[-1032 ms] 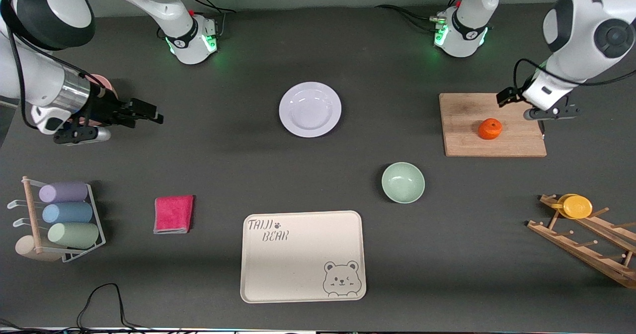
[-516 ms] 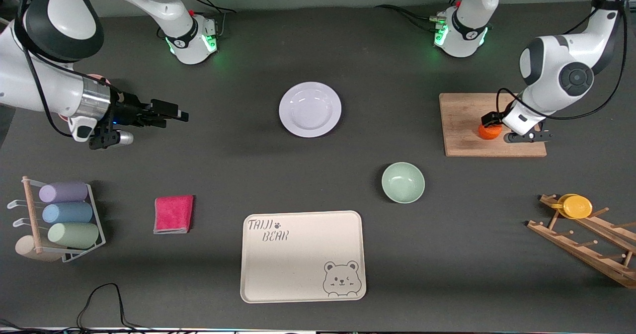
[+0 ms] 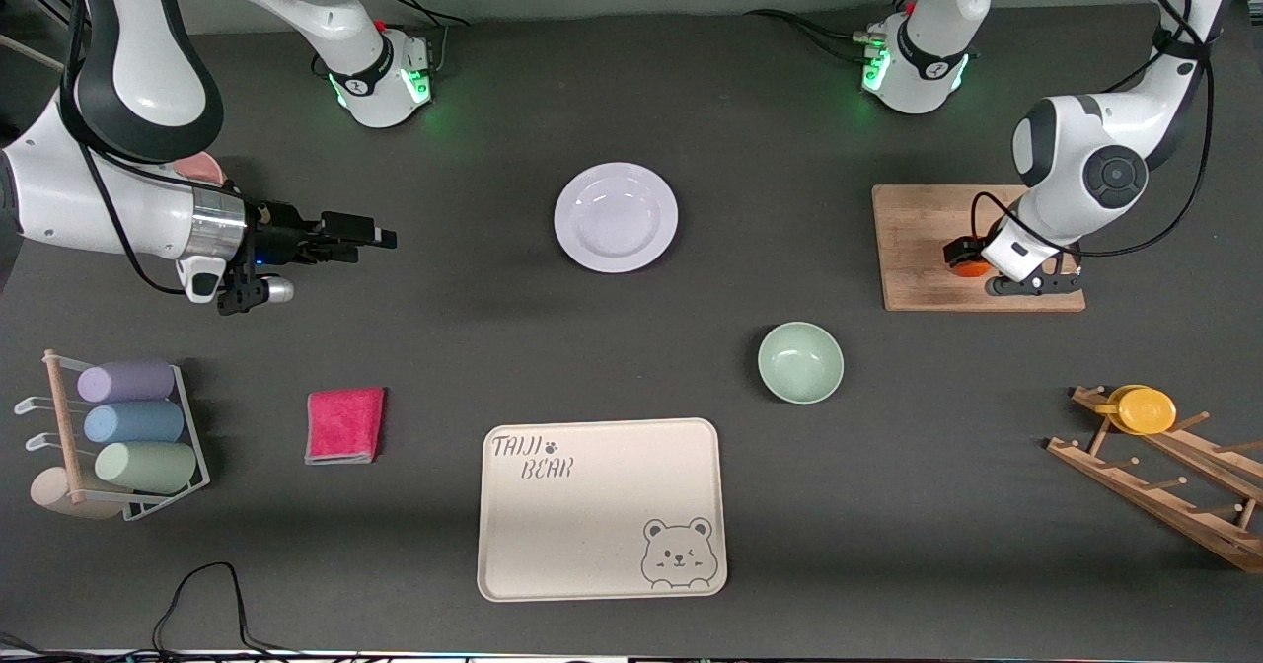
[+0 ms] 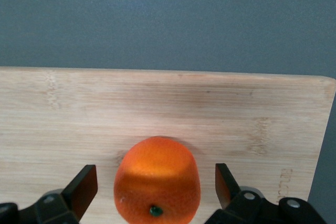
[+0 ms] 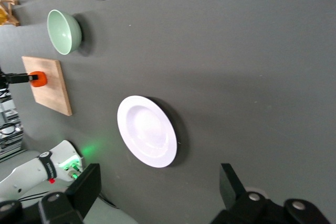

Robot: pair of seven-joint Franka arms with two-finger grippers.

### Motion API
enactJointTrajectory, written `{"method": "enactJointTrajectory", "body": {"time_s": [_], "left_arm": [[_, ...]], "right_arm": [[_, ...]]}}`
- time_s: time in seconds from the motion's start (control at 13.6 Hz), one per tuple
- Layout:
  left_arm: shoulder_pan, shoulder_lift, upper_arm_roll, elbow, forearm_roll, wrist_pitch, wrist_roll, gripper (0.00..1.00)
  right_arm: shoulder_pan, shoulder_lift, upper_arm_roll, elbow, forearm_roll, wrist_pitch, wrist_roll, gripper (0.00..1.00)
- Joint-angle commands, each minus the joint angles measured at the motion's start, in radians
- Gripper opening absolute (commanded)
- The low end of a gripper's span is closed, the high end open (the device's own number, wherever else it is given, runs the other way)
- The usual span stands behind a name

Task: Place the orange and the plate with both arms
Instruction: 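Lift the orange off the board with the left gripper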

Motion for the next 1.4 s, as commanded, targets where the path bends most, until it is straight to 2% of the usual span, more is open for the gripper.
{"method": "enactJointTrajectory", "body": {"time_s": [0.0,0.07,0.15,0.22,0.59,0.81,0.96,1.11,1.33], "left_arm": [[0.005,0.003,0.001,-0.011,-0.003,0.029,0.02,1.0],[0.005,0.003,0.001,-0.011,-0.005,0.03,0.02,0.95],[0.005,0.003,0.001,-0.011,-0.003,0.03,0.023,0.3],[0.005,0.003,0.001,-0.011,-0.003,0.029,0.024,0.0],[0.005,-0.004,0.001,-0.011,-0.003,0.015,0.026,0.0],[0.003,-0.043,0.001,-0.001,-0.003,-0.038,0.029,0.0],[0.0,-0.098,-0.001,0.025,-0.003,-0.133,0.029,0.0],[-0.006,-0.144,-0.002,0.097,-0.003,-0.282,0.027,0.0],[-0.009,-0.214,-0.01,0.292,-0.003,-0.593,0.029,0.0]], "right_arm": [[-0.004,-0.002,0.002,-0.026,0.04,0.02,-0.058,1.0],[-0.004,-0.002,0.002,-0.028,0.04,0.02,-0.058,1.0],[-0.004,0.001,0.002,-0.028,0.042,0.02,-0.06,1.0],[-0.004,0.003,0.002,-0.028,0.045,0.02,-0.061,1.0],[-0.006,0.003,0.001,-0.07,0.1,0.017,-0.08,1.0],[-0.004,-0.001,0.001,-0.084,0.1,0.011,-0.08,1.0],[-0.001,0.004,0.001,-0.089,0.1,0.012,-0.08,1.0],[0.005,0.009,0.002,-0.087,0.105,0.014,-0.08,1.0],[0.027,0.024,-0.001,-0.103,0.108,0.027,-0.126,1.0]]}}
